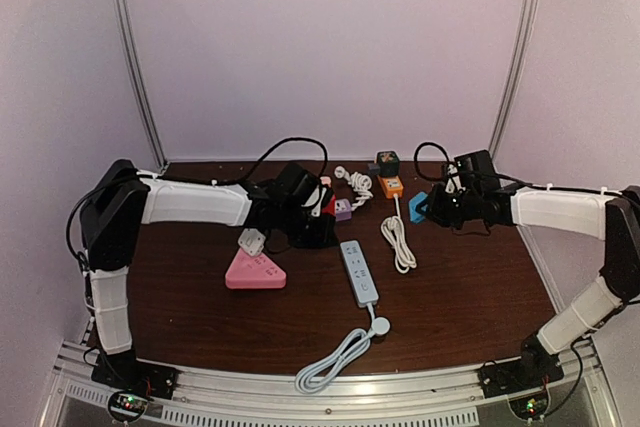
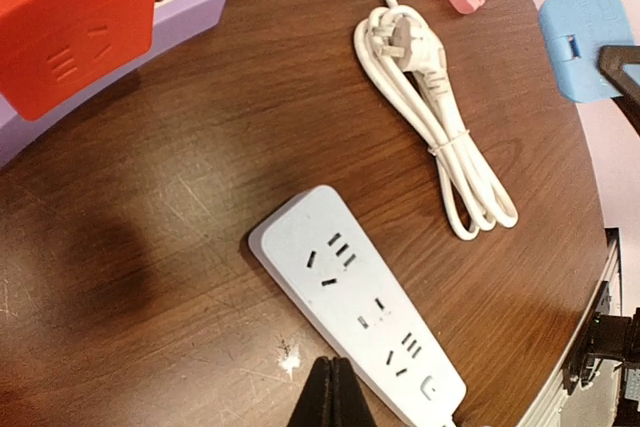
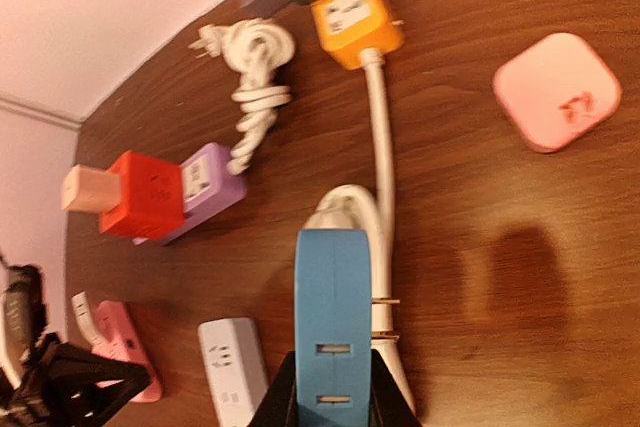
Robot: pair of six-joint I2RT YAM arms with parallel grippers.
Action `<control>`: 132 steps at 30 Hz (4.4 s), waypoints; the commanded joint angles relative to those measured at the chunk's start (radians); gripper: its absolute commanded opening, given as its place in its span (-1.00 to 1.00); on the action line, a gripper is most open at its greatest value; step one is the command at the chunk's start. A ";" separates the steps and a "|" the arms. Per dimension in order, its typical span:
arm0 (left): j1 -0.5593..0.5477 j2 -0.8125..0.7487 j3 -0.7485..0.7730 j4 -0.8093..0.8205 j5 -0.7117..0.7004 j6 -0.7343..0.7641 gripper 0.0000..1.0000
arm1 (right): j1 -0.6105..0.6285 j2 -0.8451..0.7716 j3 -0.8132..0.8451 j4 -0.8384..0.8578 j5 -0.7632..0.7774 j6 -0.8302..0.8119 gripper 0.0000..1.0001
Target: Pull the plug off the socket
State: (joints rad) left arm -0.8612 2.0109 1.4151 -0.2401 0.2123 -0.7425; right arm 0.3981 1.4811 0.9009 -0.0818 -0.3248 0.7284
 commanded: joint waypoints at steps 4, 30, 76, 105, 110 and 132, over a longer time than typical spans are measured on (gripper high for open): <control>0.000 -0.085 0.036 -0.028 -0.011 0.050 -1.00 | -0.037 0.035 0.106 -0.413 0.476 -0.140 -1.00; 0.029 -0.220 -0.061 -0.040 -0.049 0.062 -1.00 | -0.059 0.314 0.216 -0.471 0.697 -0.197 -0.35; 0.353 -0.321 -0.279 -0.142 -0.265 -0.074 -1.00 | 0.040 0.142 0.204 -0.331 0.344 -0.233 0.68; 0.142 -0.241 -0.278 -0.042 -0.163 -0.105 -1.00 | 0.269 0.137 0.171 -0.014 -0.015 -0.042 0.72; 0.148 -0.336 -0.293 -0.130 -0.259 -0.050 -1.00 | 0.346 0.205 0.176 0.109 -0.077 0.089 0.71; 0.286 -0.552 -0.534 -0.119 -0.219 0.009 -0.96 | 0.518 0.550 0.372 0.265 -0.147 0.359 0.19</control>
State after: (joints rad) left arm -0.5812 1.4803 0.8871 -0.3908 -0.0372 -0.7502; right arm 0.9104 2.0056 1.2461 0.1761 -0.4633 1.0573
